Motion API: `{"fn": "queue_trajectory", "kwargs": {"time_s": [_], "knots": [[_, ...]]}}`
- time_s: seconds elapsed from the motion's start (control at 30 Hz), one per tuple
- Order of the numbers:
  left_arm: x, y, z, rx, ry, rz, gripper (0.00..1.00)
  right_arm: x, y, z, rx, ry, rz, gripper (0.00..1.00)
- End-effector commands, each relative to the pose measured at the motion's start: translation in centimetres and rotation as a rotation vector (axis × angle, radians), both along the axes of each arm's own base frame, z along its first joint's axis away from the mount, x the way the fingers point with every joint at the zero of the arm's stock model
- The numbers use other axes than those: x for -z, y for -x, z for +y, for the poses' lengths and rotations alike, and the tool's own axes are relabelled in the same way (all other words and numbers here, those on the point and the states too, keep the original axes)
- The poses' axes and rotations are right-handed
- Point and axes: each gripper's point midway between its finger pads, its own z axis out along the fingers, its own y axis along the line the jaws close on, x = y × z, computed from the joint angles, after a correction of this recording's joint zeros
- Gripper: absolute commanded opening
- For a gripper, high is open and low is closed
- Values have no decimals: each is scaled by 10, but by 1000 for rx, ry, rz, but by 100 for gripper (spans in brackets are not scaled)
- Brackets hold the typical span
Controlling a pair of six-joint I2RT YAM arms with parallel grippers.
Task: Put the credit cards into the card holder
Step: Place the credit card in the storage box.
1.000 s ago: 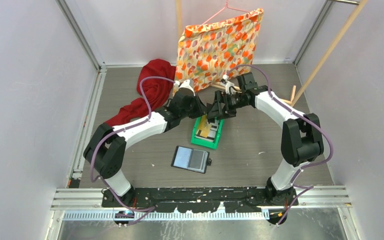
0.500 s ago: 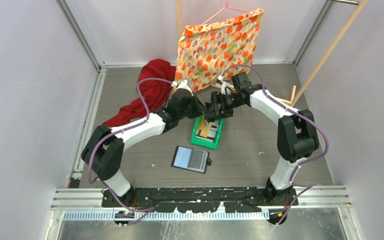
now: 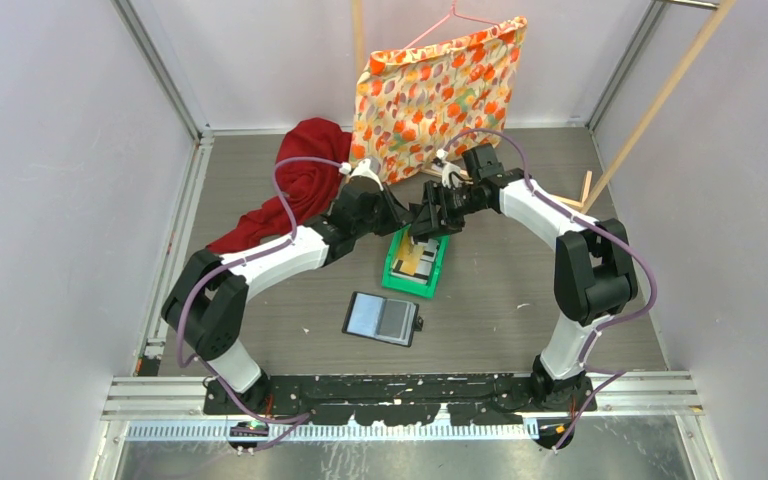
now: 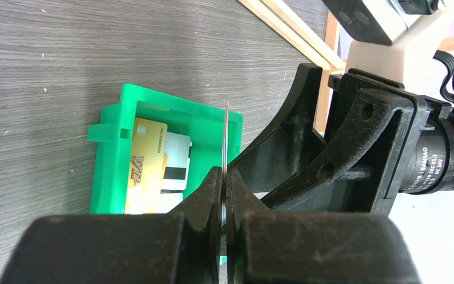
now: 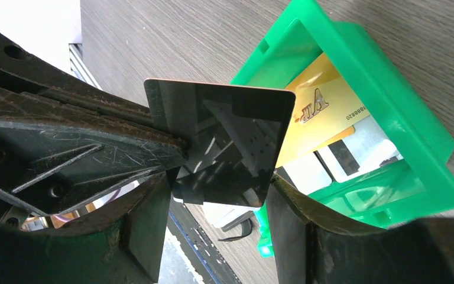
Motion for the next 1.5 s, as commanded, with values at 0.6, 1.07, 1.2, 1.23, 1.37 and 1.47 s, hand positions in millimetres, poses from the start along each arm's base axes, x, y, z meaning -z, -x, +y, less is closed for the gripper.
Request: {"fn": "queue_trajectory", "kwargs": {"time_s": [0.6,1.07,1.2,1.23,1.37,1.47], "knots": [[-13,3,-3,36,84,7,34,5,-4,-4,28,-17,-14,42],[-33,35,33,112,73,-103,48,0,5,0,60,-84,46,40],[-49,54,46,124,101,-175,56,-7,4,4,79,-114,72,40],[-48,58,47,134,107,-180,59,-8,4,5,85,-122,82,40],[-49,79,43,217,178,-206,62,-15,3,9,113,-153,122,40],[-50,85,31,279,218,-210,65,-19,3,11,129,-166,143,40]]}}
